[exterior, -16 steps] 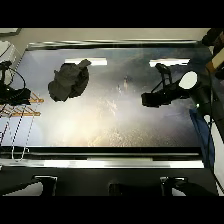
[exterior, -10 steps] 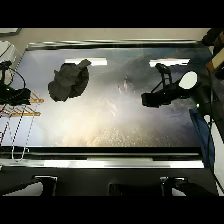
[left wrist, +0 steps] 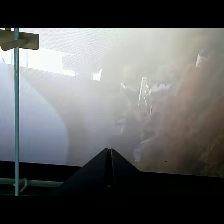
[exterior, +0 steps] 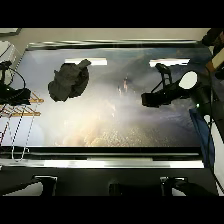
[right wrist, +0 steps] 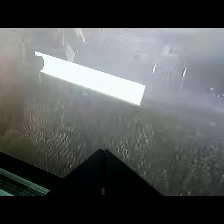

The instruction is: Fold the clothes and pants, and hang the long-sleeved shirts on hangers.

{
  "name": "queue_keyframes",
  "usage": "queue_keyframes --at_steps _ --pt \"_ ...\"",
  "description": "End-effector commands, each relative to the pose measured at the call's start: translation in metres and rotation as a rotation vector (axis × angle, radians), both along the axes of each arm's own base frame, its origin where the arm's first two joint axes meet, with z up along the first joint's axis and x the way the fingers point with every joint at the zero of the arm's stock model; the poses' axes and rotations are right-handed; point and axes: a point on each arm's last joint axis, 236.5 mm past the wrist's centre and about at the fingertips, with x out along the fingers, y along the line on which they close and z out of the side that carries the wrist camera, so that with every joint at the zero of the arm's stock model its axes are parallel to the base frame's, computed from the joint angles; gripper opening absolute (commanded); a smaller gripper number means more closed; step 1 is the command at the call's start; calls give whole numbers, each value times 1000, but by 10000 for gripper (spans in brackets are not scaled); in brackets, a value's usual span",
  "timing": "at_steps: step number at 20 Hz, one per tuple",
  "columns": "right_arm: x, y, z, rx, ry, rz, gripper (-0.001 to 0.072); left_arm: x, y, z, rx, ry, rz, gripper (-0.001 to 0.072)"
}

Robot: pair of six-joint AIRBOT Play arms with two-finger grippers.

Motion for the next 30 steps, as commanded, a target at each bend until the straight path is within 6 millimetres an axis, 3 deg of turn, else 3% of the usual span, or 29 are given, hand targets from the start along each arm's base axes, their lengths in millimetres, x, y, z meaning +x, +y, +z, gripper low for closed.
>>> queue_keyframes --at_steps 1,4,8,9,10,11,12,14,20,22,25,26,28,30 --pt "0 0 1 0 -2 1 33 3 1 0 2 -12 1 17" --pt "1 1 1 2 -4 0 33 23 4 5 16 -100 11 17" --pt "1 0 1 1 -4 0 33 26 5 5 17 -109 13 18" --pt "1 0 1 2 -4 -1 33 34 6 6 16 -137 39 58" --pt "1 1 1 2 -3 -1 33 42 7 5 3 -158 102 281" --pt "2 1 2 4 -10 -3 33 51 7 2 -11 -174 153 644" --pt "3 1 2 5 -14 -6 33 65 3 -3 -25 -199 167 720" --pt "3 1 2 5 -15 -6 33 101 -19 -25 -92 -249 164 720" --pt "6 1 3 8 -24 -15 33 227 -78 -114 -178 -402 186 720" --pt "6 1 3 8 -24 -17 34 251 -90 -151 -192 -374 196 720" --pt "7 1 3 9 -26 -18 34 262 -96 -193 -209 -301 235 720" --pt "7 1 3 9 -27 -19 34 259 -97 -201 -207 -269 230 631" --pt "11 1 4 12 -41 -25 35 240 -99 -208 -188 -192 175 22" --pt "14 1 6 17 -52 -39 35 218 -101 -194 -181 -114 137 14"
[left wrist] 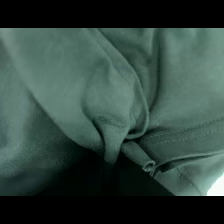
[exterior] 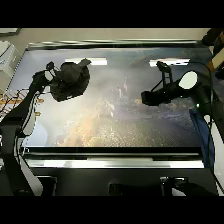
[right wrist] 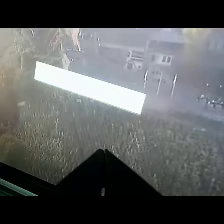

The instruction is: Fold the clothes and pants, and hang the long-sleeved shirts on hangers.

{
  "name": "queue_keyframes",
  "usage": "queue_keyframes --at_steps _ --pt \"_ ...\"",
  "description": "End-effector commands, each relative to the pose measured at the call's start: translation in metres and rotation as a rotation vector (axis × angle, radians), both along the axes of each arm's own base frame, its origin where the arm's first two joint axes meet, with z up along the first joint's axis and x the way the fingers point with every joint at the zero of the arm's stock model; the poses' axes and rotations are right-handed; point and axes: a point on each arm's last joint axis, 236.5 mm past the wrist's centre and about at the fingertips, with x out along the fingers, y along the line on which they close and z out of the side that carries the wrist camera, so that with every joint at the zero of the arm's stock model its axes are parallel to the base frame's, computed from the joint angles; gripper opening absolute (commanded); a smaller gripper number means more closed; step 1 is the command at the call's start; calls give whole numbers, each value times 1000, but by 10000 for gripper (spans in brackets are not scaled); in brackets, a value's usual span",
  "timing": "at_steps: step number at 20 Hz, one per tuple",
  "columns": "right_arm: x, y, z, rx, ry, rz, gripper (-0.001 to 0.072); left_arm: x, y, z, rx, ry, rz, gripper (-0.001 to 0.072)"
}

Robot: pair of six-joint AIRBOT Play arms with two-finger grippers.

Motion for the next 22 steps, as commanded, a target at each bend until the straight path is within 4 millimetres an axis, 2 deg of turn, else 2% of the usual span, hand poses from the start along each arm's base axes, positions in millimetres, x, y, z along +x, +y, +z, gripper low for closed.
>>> queue_keyframes --at_steps 1,2,3,4,5,7,8,10,11,13,15,16,17,18,19,21,22 --pt "4 1 2 10 -7 -23 35 -36 -9 10 14 132 -105 14" --pt "2 1 1 13 5 -32 35 -46 -22 35 7 127 -172 13" --pt "-2 1 0 16 26 -39 35 -59 -43 64 -17 117 -245 14" --pt "-7 2 -1 19 48 -37 36 -76 -69 90 -41 117 -325 14" --pt "-12 4 -1 27 70 -30 35 -103 -100 111 -58 146 -420 13" --pt "-21 6 4 38 88 -15 35 -168 -167 131 -96 251 -617 13" --pt "-26 6 10 37 84 -8 36 -197 -202 132 -125 285 -704 13" --pt "-34 2 28 32 48 -2 54 -252 -275 116 -154 332 -852 14" --pt "-39 0 38 25 23 0 81 -278 -309 100 -147 342 -906 14" --pt "-54 -8 58 1 -22 8 81 -328 -366 67 -136 353 -982 14" --pt "-74 -18 75 -34 -47 21 81 -379 -407 43 -145 392 -1069 14" --pt "-85 -24 82 -59 -59 24 81 -398 -419 35 -146 405 -1101 15" --pt "-94 -32 89 -87 -74 22 81 -411 -427 29 -140 406 -1129 15" --pt "-101 -41 93 -120 -89 15 80 -415 -430 29 -138 406 -1137 21" --pt "-107 -49 98 -148 -102 8 80 -414 -430 32 -141 400 -1136 128" --pt "-113 -52 108 -149 -141 1 80 -393 -421 52 -157 372 -1109 693" --pt "-109 -50 116 -131 -176 -19 82 -379 -412 66 -166 354 -1090 720"
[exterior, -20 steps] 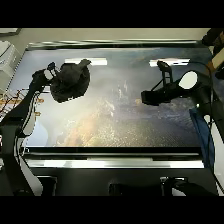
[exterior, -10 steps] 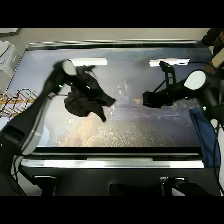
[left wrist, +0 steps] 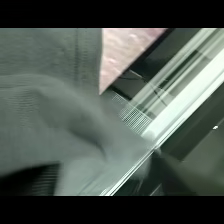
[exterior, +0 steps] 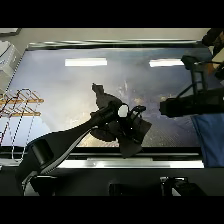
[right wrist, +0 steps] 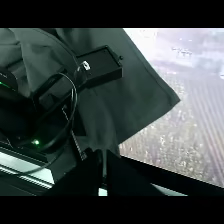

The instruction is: Fold the clothes and pants, and hang the long-sleeved shirts on hangers.

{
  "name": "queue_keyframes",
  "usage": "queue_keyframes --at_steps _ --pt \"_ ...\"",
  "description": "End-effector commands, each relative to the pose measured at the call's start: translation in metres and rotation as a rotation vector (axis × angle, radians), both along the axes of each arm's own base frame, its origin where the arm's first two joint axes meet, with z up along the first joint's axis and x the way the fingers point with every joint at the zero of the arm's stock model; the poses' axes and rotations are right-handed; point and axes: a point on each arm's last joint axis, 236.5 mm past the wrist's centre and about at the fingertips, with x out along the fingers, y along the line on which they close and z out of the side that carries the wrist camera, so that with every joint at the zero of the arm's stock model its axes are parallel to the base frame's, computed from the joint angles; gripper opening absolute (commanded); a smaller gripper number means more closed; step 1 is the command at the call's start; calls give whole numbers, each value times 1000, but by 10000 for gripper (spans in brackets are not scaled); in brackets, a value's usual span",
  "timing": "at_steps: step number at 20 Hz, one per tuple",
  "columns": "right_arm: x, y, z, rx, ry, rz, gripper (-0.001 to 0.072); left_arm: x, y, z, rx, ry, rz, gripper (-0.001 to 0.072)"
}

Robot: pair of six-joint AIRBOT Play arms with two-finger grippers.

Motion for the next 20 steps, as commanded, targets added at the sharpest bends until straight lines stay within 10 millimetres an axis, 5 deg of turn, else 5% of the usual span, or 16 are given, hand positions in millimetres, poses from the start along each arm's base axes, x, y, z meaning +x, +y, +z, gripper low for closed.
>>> queue_keyframes --at_steps 1,3,6,8,12,15,17,20 --pt "-7 -10 19 9 -60 -78 91 25 15 37 -41 -21 40 720" --pt "1 -19 19 -2 -70 -141 280 62 49 82 -83 -70 111 720" --pt "18 -57 2 -187 -92 -147 386 111 124 149 -111 -196 224 720" --pt "23 -76 -23 -188 -33 -150 386 133 187 184 -67 -293 319 720" --pt "19 -90 -96 241 179 -353 387 156 298 241 -10 -440 540 720" --pt "2 -79 -155 498 307 -459 393 163 346 261 -6 -489 661 720" --pt "-13 -62 -191 564 367 -460 566 167 366 264 3 -497 709 720" --pt "-11 -49 -216 657 373 -494 566 171 377 263 11 -495 738 720"
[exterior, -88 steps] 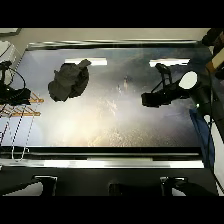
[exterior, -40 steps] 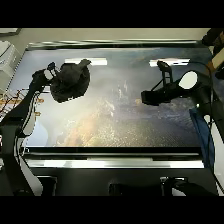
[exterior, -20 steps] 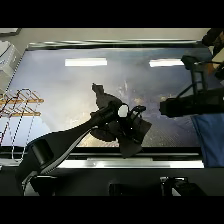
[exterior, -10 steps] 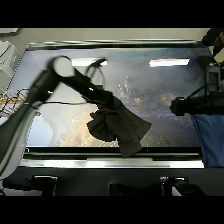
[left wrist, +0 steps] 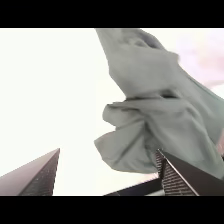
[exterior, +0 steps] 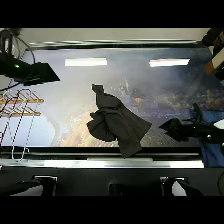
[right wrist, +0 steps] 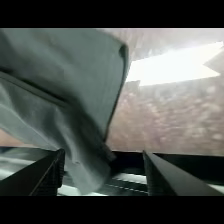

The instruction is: Fold the clothes and pants, and hang the long-sleeved shirts on hangers.

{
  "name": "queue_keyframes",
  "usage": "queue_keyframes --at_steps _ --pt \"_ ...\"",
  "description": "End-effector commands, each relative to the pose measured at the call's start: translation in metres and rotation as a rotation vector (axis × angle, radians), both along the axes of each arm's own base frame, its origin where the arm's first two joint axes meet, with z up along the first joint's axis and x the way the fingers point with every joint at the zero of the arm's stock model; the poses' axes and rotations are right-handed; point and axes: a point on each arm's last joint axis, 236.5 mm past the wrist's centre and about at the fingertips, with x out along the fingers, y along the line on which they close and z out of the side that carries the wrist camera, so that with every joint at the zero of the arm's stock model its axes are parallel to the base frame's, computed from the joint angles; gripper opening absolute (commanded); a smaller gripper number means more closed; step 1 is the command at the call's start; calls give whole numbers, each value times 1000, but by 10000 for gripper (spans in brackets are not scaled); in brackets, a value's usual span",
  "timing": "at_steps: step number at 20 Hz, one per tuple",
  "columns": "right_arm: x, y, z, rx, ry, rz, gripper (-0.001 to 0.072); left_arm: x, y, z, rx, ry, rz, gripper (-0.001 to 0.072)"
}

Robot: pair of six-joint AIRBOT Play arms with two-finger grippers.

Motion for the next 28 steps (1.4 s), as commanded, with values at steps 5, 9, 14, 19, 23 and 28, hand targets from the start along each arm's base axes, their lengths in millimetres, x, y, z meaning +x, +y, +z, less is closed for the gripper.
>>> queue_keyframes --at_steps 5,9,14,19,23,28 --pt "30 16 -46 121 -59 -146 540 4 22 3 -2 -1 67 720" --pt "50 30 -74 17 -74 -165 540 4 22 2 -9 6 81 720" --pt "55 53 -96 21 -26 -159 538 5 22 -2 -25 33 116 720" --pt "57 69 -91 47 -29 -119 90 11 23 -40 -55 99 148 720" --pt "73 67 -59 27 -123 -92 32 60 3 -82 -219 50 216 720" --pt "58 84 -26 91 -133 -15 32 137 -35 -192 -464 77 271 720"
